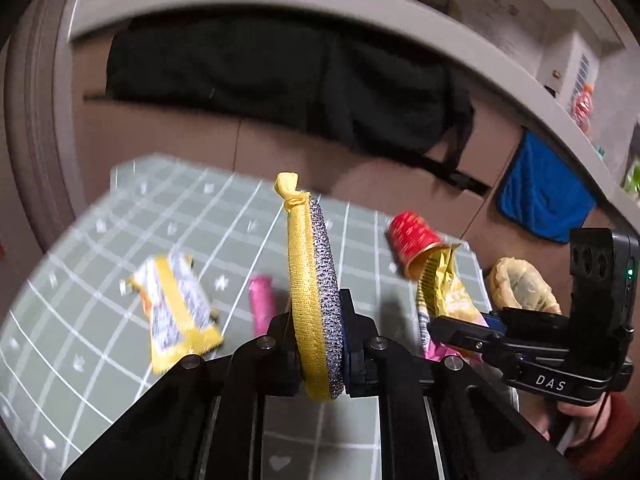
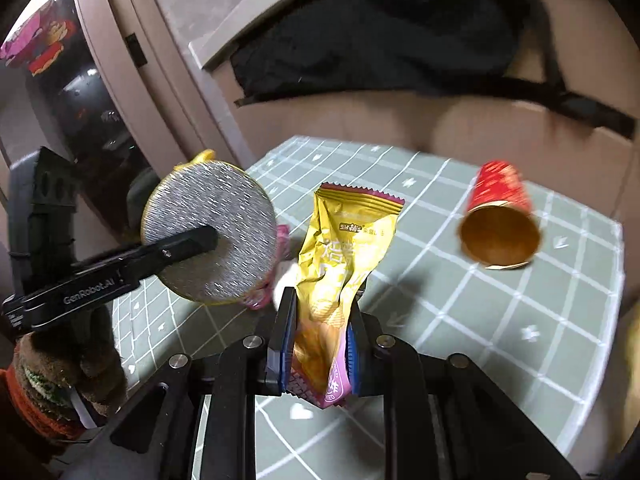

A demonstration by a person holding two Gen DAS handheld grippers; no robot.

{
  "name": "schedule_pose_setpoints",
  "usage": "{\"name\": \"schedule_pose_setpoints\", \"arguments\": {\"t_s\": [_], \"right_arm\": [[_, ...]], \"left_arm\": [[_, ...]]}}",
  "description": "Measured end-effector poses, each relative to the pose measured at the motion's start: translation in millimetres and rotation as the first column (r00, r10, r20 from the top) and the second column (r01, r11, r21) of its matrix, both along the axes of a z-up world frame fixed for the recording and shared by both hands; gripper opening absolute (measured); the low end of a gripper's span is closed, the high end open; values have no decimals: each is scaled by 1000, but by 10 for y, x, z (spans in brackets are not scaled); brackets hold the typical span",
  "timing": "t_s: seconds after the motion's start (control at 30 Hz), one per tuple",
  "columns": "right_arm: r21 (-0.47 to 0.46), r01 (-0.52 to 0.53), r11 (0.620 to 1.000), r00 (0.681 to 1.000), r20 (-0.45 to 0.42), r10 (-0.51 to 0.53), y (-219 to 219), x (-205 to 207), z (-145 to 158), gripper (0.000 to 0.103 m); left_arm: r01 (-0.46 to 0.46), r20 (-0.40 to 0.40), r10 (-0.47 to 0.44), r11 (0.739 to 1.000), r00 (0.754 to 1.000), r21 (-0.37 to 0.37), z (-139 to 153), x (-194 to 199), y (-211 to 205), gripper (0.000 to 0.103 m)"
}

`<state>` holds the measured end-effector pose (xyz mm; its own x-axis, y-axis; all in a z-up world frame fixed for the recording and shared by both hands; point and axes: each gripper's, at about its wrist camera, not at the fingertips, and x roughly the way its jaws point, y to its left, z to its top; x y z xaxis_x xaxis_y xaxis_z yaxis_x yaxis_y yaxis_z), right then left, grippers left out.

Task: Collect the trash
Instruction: 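Carry the sponge pad and yellow wrapper over the bin with both grippers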

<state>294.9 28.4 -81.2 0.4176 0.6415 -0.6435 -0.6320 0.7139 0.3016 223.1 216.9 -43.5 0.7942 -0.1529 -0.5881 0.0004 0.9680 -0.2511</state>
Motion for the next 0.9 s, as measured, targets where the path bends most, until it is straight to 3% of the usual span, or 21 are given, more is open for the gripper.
{"name": "schedule_pose_setpoints", "arguments": {"t_s": [0.2, 0.47, 0.73, 0.9], "right_arm": [[-6, 61, 998, 989, 133, -59, -394, -82, 381, 19], [23, 171, 985, 937, 306, -170, -1082, -236, 1016, 19], [56, 276, 959, 875, 399, -275, -1736, -324, 1388, 19], [53, 329, 943, 846, 428, -319, -2054, -348, 1464, 19]], "left_arm": [[27, 130, -40, 994, 991, 104, 491, 0, -528, 14], [103, 248, -131, 987, 960, 124, 1018, 79, -1219, 14], [157, 317, -201, 975, 927, 158, 1286, 115, -1853, 14], [203, 326, -237, 970, 915, 137, 1355, 196, -2215, 14]]}}
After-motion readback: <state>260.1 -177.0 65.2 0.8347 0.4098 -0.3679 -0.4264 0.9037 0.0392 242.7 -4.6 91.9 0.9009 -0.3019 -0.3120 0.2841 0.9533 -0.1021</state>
